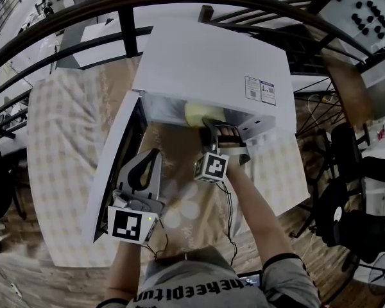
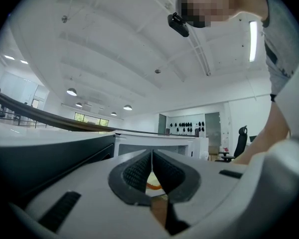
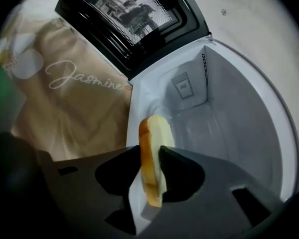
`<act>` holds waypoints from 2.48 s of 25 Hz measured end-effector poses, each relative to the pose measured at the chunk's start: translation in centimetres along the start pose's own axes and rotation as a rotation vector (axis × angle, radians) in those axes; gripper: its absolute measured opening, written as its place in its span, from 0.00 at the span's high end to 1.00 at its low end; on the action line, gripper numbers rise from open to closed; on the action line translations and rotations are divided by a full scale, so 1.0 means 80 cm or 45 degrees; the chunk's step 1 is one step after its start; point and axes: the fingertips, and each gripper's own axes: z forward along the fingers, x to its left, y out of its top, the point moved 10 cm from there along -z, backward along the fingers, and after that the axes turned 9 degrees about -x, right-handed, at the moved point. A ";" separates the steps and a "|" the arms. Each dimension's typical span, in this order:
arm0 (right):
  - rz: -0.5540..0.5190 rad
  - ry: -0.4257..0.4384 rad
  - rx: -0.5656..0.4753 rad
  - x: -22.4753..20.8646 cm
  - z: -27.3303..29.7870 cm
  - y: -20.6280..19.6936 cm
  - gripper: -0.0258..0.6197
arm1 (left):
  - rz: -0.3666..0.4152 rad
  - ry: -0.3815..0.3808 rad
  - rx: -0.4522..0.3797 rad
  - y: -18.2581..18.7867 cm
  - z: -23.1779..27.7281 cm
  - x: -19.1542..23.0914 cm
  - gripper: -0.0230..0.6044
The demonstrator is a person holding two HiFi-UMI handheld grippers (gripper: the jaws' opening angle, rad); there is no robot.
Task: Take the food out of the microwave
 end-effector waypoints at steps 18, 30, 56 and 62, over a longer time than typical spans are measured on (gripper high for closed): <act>0.090 -0.046 -0.081 -0.015 -0.045 0.017 0.83 | 0.015 0.010 -0.012 0.011 -0.006 -0.014 0.95; 0.272 -0.088 -0.163 -0.033 -0.103 0.027 0.83 | 0.040 0.029 -0.037 0.034 -0.021 -0.040 0.95; 0.859 -0.181 -0.437 -0.068 -0.273 0.024 0.83 | 0.118 0.045 -0.121 0.094 -0.057 -0.124 0.95; 0.954 -0.198 -0.484 -0.070 -0.307 0.017 0.83 | 0.140 0.039 -0.134 0.105 -0.067 -0.145 0.95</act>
